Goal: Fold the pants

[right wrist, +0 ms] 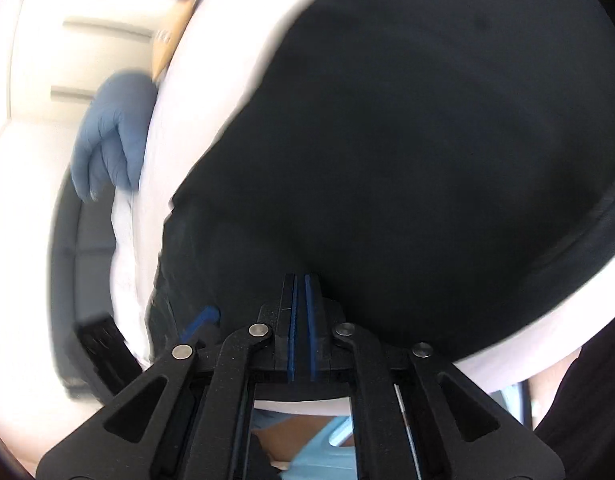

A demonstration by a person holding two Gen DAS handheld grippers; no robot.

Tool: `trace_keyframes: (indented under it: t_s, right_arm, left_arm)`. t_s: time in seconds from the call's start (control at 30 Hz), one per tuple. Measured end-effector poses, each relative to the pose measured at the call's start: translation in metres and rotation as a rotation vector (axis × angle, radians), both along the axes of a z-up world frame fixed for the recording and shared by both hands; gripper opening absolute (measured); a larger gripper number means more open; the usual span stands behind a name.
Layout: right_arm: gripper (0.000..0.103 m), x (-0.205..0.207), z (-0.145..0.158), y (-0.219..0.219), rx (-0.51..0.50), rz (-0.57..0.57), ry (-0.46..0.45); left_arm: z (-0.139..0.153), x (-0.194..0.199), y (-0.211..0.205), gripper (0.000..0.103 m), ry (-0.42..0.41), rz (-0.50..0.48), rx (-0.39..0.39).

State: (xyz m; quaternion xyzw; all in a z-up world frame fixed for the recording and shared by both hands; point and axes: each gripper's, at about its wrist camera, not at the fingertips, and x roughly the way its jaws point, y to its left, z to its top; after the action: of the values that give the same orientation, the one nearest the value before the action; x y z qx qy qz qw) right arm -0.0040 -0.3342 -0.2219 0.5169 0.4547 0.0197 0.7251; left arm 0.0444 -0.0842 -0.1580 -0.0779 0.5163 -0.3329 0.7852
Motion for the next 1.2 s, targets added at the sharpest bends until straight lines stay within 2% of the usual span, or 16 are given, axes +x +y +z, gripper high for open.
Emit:
trace_keyframes:
  t_s: [0.13, 0.2, 0.3, 0.37, 0.4, 0.47, 0.5, 0.53, 0.57, 0.6, 0.63, 0.77, 0.9, 1.0, 1.1, 1.2]
  right_arm:
    - [0.0, -0.043, 0.007, -0.061, -0.052, -0.152, -0.007]
    - [0.0, -0.061, 0.014, -0.09, -0.109, -0.24, 0.016]
    - [0.0, -0.088, 0.036, -0.125, -0.177, -0.341, 0.039]
    - [0.007, -0.1, 0.057, -0.137, -0.248, -0.377, 0.058]
    - [0.007, -0.106, 0.066, -0.14, -0.276, -0.389, 0.055]
    - [0.007, -0.114, 0.073, -0.147, -0.228, -0.413, 0.009]
    - [0.013, -0.118, 0.073, -0.149, -0.181, -0.425, -0.035]
    - [0.029, -0.111, 0.069, -0.142, -0.15, -0.428, -0.065]
    - [0.047, -0.111, 0.065, -0.142, -0.135, -0.431, -0.069]
    - [0.084, -0.113, 0.061, -0.143, -0.12, -0.46, -0.058]
    - [0.091, -0.119, 0.065, -0.146, -0.104, -0.496, -0.057]
    - [0.091, -0.12, 0.048, -0.145, 0.017, -0.523, -0.11]
    - [0.08, -0.114, 0.026, -0.143, 0.106, -0.555, -0.107]
    - [0.074, -0.103, 0.021, -0.137, 0.113, -0.547, -0.11]
    - [0.072, -0.095, 0.016, -0.135, 0.099, -0.531, -0.067]
    - [0.071, -0.086, 0.009, -0.132, 0.13, -0.557, -0.059]
  left_arm:
    - [-0.004, -0.007, 0.011, 0.059, 0.013, 0.011, -0.02]
    - [-0.003, -0.009, 0.01, 0.059, 0.005, 0.012, -0.005]
    - [-0.002, -0.008, 0.005, 0.059, -0.005, 0.012, 0.018]
    - [-0.003, -0.008, 0.009, 0.059, -0.01, 0.013, 0.018]
    - [-0.003, -0.008, 0.009, 0.059, -0.01, 0.014, 0.016]
    - [-0.004, -0.008, 0.01, 0.059, -0.005, 0.017, 0.01]
    - [-0.004, -0.007, 0.011, 0.059, -0.002, 0.018, 0.009]
    - [-0.004, -0.007, 0.011, 0.059, 0.0, 0.017, 0.009]
    - [-0.004, -0.007, 0.009, 0.059, 0.001, 0.016, 0.01]
    - [-0.004, -0.007, 0.009, 0.059, 0.002, 0.016, 0.011]
    - [-0.003, -0.007, 0.009, 0.059, 0.002, 0.013, 0.014]
    - [-0.003, -0.004, 0.008, 0.059, 0.015, 0.023, 0.008]
    - [-0.003, -0.001, 0.01, 0.059, 0.03, 0.028, -0.001]
    - [-0.003, 0.001, 0.014, 0.059, 0.048, 0.037, -0.021]
    - [-0.003, 0.003, 0.017, 0.059, 0.062, 0.047, -0.039]
    - [-0.002, 0.003, 0.018, 0.059, 0.066, 0.05, -0.043]
